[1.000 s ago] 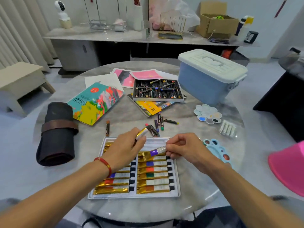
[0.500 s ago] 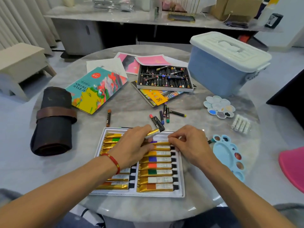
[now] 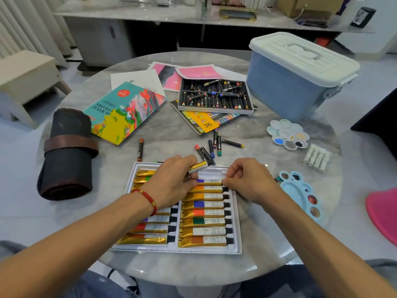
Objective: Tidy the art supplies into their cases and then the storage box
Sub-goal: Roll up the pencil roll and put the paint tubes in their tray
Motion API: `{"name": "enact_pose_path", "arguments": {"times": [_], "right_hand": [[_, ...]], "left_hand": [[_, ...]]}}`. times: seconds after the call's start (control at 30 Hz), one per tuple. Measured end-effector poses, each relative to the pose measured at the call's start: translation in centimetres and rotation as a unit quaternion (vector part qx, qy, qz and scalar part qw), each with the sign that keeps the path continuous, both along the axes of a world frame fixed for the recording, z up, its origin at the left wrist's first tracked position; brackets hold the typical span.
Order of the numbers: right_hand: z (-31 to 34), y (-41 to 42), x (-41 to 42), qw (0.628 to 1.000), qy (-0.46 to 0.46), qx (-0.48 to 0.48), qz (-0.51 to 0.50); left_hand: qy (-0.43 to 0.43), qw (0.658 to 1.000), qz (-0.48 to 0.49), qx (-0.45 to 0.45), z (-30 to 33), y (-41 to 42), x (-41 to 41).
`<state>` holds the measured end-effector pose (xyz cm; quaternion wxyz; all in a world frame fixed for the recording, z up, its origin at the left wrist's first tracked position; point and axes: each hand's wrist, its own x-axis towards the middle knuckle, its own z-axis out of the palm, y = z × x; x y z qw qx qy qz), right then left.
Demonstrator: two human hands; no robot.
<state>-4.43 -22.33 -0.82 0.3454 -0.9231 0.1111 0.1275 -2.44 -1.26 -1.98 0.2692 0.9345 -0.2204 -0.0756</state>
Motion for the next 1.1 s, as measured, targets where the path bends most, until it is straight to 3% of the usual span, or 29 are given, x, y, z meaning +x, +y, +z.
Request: {"name": "enact_pose_path", "arguments": {"times": [0.07,0.17,0.27,0.47,0.67,1.1], "right_hand": [[0.2,0.3,-0.5,0.998,-0.057,-0.019,0.034],[1.1,1.1,-1.7,0.981,-0.154,0.056,0.101],[1.5,1.6,-2.1,0.969,-0.192,0.092,0.124],[0.6,-1.0,-0.8,0.986,-0.118,0.113,0.021],[-1.3,-0.3,-0.7,0.991,-0.129,-0.002,0.018],[-1.5,0.1,0.2,0.990,-0.114,-0.077,0.029]], "left_hand": [[-0.021,1.000,-0.010,-0.004,0.2,0.0,-0.1],[-0.082,0.996,-0.041,0.022,0.4,-0.2,-0.2],[-0.088,0.993,-0.072,0.026,0.5,-0.6,-0.4],[-0.052,0.998,-0.026,-0.028,0.1,-0.5,-0.2],[-0.097,0.995,-0.003,0.015,-0.8,-0.9,-0.3],[-0.117,0.993,-0.017,0.030,-0.8,-0.8,-0.3]]}}
